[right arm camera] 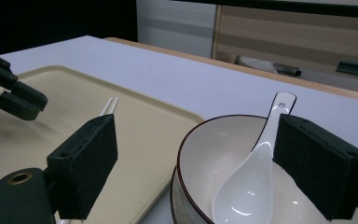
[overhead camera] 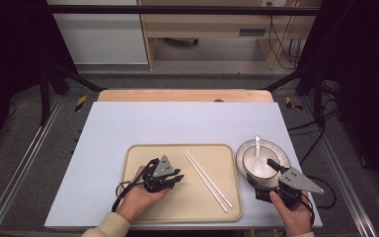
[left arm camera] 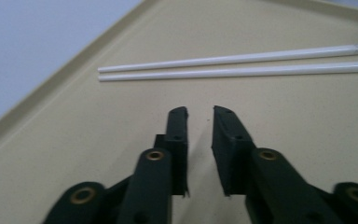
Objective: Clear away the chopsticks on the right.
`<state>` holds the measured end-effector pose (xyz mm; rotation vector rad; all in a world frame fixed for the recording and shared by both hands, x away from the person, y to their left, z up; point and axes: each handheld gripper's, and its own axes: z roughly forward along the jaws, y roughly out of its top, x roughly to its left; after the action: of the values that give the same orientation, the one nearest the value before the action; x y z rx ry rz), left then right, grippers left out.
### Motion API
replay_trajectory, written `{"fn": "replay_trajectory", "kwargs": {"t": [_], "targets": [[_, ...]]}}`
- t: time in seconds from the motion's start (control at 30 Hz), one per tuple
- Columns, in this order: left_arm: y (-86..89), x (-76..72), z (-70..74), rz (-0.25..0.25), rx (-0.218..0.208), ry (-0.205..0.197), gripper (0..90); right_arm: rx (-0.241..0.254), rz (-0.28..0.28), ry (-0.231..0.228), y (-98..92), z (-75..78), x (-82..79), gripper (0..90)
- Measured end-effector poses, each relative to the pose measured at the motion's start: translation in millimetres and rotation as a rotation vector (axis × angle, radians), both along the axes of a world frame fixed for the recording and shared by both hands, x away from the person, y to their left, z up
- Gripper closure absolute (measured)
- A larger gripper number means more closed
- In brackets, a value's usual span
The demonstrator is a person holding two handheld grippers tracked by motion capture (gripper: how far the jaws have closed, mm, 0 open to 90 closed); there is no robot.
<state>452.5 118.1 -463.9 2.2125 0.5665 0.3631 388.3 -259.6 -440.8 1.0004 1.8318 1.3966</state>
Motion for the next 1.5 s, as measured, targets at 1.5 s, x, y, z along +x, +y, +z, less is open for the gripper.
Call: {"fn": "replay_trajectory", "kwargs": {"t": [1.5], "targets": [[-76.9,65.4,-13.0,0.010,0.073,0.009,89.6,-0.006,-0.021,0.019,-0.9,-4.6,3.9,15.8]]}}
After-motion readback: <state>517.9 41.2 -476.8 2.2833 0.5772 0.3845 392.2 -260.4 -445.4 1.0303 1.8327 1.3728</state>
